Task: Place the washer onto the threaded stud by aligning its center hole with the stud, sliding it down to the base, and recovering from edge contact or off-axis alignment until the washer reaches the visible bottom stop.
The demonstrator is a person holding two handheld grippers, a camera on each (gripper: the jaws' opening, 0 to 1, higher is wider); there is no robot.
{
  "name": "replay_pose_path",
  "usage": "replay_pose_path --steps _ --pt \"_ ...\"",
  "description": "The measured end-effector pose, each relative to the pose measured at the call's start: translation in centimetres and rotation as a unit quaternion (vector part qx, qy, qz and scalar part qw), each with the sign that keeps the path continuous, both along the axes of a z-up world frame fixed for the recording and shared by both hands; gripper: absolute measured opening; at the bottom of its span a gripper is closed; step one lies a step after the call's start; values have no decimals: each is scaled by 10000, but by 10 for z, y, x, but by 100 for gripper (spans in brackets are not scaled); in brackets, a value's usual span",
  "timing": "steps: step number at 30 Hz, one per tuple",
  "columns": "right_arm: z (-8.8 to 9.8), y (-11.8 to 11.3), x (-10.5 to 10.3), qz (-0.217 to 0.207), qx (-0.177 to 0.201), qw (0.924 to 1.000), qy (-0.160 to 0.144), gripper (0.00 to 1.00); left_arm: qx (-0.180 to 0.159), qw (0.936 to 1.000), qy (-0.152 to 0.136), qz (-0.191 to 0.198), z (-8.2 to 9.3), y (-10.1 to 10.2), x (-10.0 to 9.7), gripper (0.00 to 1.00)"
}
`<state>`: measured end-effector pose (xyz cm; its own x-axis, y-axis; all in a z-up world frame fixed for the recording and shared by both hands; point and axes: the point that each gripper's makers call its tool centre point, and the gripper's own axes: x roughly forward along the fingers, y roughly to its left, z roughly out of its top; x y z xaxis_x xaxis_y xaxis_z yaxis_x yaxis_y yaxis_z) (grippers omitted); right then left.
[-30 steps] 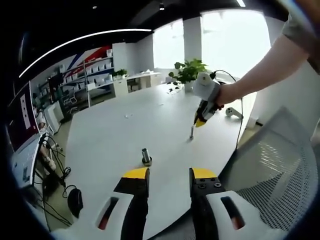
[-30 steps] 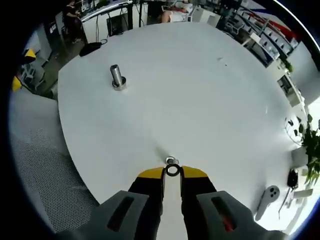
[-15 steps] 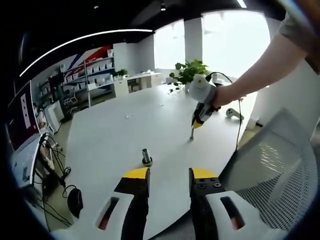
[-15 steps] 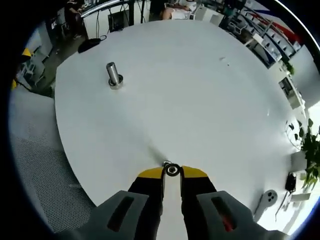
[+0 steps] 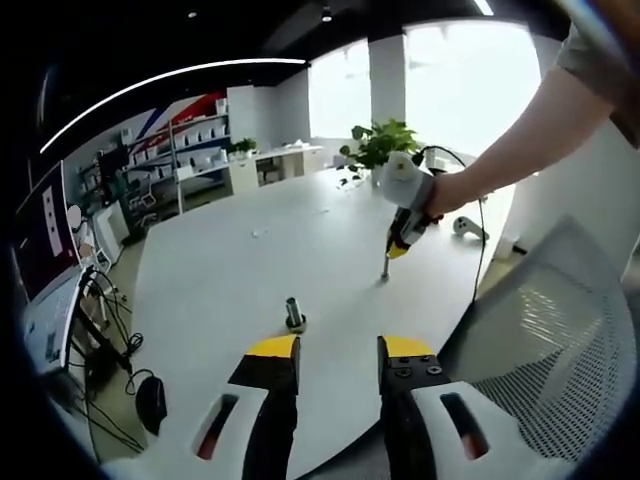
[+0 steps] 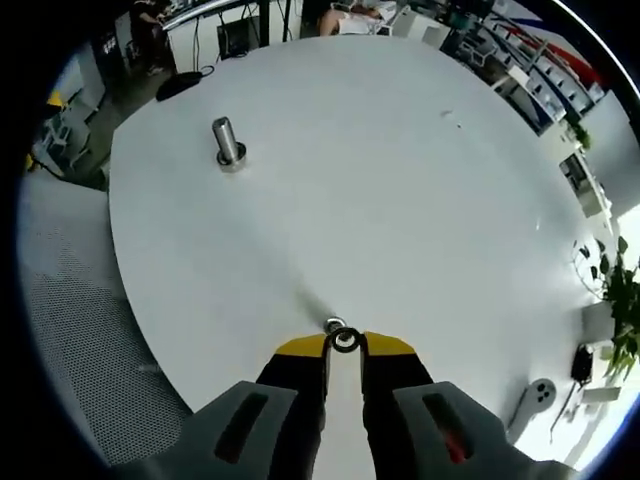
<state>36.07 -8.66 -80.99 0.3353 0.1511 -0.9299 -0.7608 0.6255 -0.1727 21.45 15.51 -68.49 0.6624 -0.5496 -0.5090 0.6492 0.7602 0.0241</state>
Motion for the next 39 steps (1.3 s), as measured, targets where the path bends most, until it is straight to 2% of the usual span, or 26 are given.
replay_pose_path --steps 22,30,39 --pt "-2 5 -6 96 -29 9999 99 13 26 10000 48 19 -2 1 0 29" --pt "-9 5 -4 183 -92 9996 204 14 40 10000 80 36 -3 2 0 29" --pt "-30 2 -6 207 -196 9988 398 14 51 9999 90 58 -4 3 0 27"
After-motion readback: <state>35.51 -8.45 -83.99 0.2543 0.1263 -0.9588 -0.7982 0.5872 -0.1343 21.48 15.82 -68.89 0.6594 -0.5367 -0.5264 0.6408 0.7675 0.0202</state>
